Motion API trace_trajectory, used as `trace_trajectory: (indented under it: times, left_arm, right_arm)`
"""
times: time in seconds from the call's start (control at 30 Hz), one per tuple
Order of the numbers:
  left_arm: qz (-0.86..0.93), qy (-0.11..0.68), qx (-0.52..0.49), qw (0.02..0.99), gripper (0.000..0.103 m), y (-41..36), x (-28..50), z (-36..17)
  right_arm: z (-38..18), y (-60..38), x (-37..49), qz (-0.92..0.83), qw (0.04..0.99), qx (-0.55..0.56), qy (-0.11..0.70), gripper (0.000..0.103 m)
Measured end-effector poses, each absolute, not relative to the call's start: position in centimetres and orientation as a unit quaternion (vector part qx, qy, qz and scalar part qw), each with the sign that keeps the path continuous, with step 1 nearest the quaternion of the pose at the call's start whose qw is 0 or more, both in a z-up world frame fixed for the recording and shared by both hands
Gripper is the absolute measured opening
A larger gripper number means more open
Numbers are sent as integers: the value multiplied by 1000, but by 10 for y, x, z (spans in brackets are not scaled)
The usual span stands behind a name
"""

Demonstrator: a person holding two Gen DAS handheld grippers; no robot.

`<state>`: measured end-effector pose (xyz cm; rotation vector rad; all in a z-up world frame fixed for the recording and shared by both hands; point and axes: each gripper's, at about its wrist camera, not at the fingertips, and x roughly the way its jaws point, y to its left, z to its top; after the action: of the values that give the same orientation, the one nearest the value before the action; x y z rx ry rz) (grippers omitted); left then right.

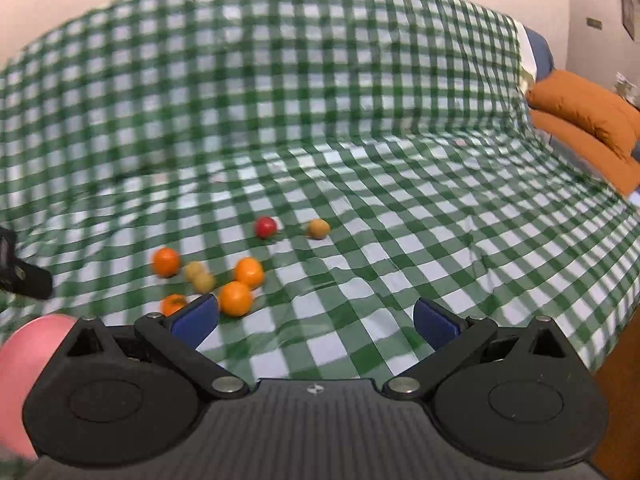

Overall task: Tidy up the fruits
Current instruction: 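Move the right tool toward an orange while the left tool approaches another orange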

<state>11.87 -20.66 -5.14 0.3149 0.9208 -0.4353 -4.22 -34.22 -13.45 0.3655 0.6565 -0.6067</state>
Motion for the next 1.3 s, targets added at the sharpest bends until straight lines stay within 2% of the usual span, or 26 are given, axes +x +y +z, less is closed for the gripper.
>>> trace_trajectory:
  times: [0.27, 0.53, 0.9, 1.07, 1.3]
  left_arm:
    - [-178, 465, 164, 852, 103, -257, 216, -117]
    - [-212, 484, 177, 830, 103, -294, 263, -173]
    - [-206, 501, 166, 824, 103, -306, 279, -192]
    - [-197, 535, 178, 802, 103, -311, 290, -210]
    - [-201, 553, 138, 796, 103, -302, 305, -211]
  right_arm:
    - [-219, -357, 58, -294, 866, 190, 357, 102]
    - [-263, -348, 97, -259, 875, 148, 382, 102]
    - [-270, -364, 96, -280, 870, 150, 377, 102]
    - [-270, -365, 97, -281, 871, 152, 374, 102]
    - [-270, -364, 97, -286, 872, 158, 365, 102]
